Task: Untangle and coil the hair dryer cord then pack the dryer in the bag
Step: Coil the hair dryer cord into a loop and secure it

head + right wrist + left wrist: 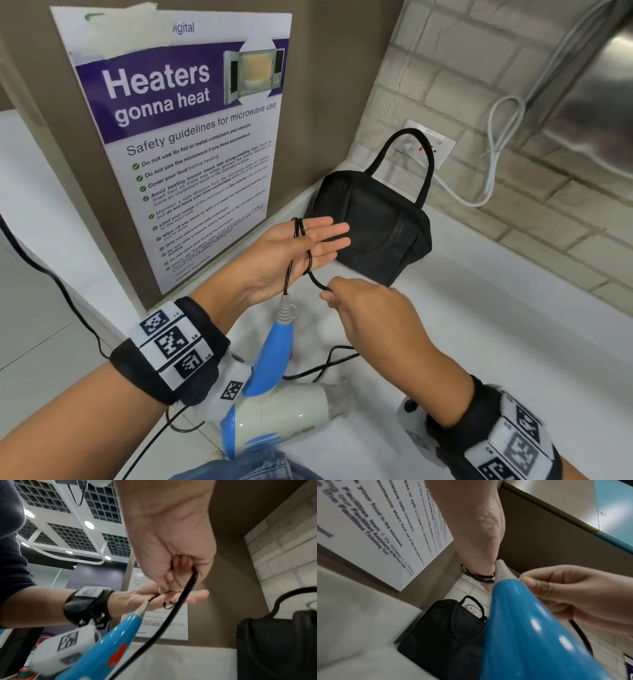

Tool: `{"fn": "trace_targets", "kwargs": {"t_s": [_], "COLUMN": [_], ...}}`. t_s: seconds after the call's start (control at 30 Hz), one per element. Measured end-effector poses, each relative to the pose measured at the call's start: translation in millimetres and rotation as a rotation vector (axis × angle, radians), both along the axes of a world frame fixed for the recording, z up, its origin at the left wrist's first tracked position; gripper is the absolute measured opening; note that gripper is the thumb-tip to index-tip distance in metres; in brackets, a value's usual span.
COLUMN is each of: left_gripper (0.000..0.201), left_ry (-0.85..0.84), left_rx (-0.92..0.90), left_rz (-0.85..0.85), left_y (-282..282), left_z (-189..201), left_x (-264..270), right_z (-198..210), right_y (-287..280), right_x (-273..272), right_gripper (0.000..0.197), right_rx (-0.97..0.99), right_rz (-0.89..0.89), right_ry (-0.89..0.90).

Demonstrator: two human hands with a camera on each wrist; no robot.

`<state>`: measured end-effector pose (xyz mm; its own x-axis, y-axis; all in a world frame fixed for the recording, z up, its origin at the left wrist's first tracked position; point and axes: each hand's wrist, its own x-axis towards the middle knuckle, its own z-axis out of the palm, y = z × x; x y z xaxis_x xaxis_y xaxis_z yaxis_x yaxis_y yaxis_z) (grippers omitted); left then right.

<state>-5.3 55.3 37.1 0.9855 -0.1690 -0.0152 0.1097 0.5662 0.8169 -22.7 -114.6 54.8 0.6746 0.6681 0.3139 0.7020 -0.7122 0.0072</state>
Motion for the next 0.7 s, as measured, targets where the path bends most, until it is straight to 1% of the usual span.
{"fn": "trace_targets", "kwargs": {"t_s": [0.07,0.13,0.2,0.27,0.33,0.43,0.57,0.63,0.7], "left_gripper": [0.034,0.033,0.032,0.035,0.040,0.035,0.044,0.043,0.040], "left_ry": [0.003,0.009,-0.002,-0.024,-0.037,-0.079,-0.083,-0.087,-0.079], "left_rx": [0.034,0.081,0.108,0.092,0.082,0.070,0.111,0.138,0.115], "left_rz": [-0.008,-0.028,-0.070,-0.141,-0.201,-0.300,-0.420,-0.421,-0.374], "left_y": [-0.4,-1.4,-2.1,-2.9,-4.1,-4.3,-3.6,-6.3,-9.0], "left_z": [0.9,1.9,2.7,6.2,11.8,16.2,16.0,16.1,15.0], "left_x": [-0.4,-1.7,-3.3,-6.0,-9.6,-13.1,-17.1,-19.2,-19.4], "right_z": [13.5,28.2,40.4,47.7,52.8,53.0,46.7,40.3,31.5], "right_y": [0.8,1.6,1.9,3.8,7.4,12.2,16.3,18.4,21.5], "right_x": [2.0,9.2,18.4,29.6,41.5,57.7,79.6,87.0,89.3], "right_gripper": [0.029,0.012,0.007,0.008,0.007,0.006,0.012,0.014,0.016], "right_rx": [0.041,0.120,0.149,0.126,0.152,0.274,0.466,0.507,0.510], "right_rz": [0.012,0.069,0.090,0.060,0.027,0.031,0.040,0.034,0.043], "right_ry": [-0.035,-0.034,-0.017,-0.004,0.068,0.163,0.240,0.280,0.325]}}
